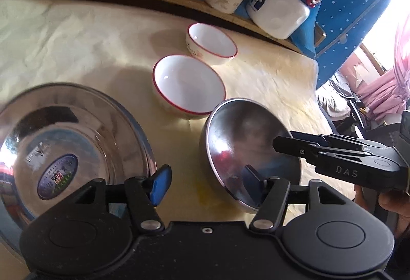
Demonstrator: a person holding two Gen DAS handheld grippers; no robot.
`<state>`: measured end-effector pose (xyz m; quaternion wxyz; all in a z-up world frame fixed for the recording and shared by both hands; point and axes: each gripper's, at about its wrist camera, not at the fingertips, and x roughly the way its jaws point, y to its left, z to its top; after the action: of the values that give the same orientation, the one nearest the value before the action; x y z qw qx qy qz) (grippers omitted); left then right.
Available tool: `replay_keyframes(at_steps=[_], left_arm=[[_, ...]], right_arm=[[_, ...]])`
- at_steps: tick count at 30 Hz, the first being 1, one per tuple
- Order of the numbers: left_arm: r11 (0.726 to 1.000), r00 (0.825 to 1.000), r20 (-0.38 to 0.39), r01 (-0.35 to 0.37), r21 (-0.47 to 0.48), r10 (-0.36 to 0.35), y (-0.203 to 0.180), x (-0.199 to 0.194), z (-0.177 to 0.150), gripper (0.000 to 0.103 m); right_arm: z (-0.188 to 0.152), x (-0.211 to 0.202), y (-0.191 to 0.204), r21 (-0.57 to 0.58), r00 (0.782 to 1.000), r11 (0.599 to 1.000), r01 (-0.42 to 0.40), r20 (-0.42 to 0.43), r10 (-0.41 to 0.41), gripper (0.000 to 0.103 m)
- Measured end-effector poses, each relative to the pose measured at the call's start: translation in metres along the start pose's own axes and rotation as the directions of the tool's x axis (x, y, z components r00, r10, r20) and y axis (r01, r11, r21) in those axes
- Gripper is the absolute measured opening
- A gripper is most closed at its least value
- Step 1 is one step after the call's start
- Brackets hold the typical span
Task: Organize plates and bowls
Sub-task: 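Lower the steel bowl onto the table and open both grippers, then move both grippers to the larger white red-rimmed bowl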
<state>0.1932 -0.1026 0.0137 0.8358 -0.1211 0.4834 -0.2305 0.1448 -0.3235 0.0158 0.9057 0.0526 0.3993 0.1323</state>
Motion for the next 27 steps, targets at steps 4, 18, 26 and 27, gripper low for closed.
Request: replay_keyframes(at_steps=[4,18,26,27], left_arm=[[1.000,1.000,0.011,-0.002,0.022,0.001,-0.002,-0.008,0.000,0.068],[0.997,0.991,0.128,-0.050,0.053,0.042,0.009,-0.035,0.033,0.092],[0.992,0.976,0.183,-0.126,0.015,0.121,0.033,-0.033,0.066,0.102],[0.991,0.975,0.179,-0.133,0.017,0.128,0.035,-0.029,0.070,0.102]], right_arm=[[0.002,-0.004,-0.004,0.005,1.000,1.000,0.001,0.016,-0.001,0.047],[0.014,-0.012,-0.014,0.041,0.996,0.999,-0.033,0.081,0.030,0.087],[0.029,-0.001,-0.021,0.073,0.993,0.995,-0.069,0.105,0.061,0.101],[0.031,0.002,-0.021,0.075,0.992,0.994,-0.075,0.104,0.067,0.102]])
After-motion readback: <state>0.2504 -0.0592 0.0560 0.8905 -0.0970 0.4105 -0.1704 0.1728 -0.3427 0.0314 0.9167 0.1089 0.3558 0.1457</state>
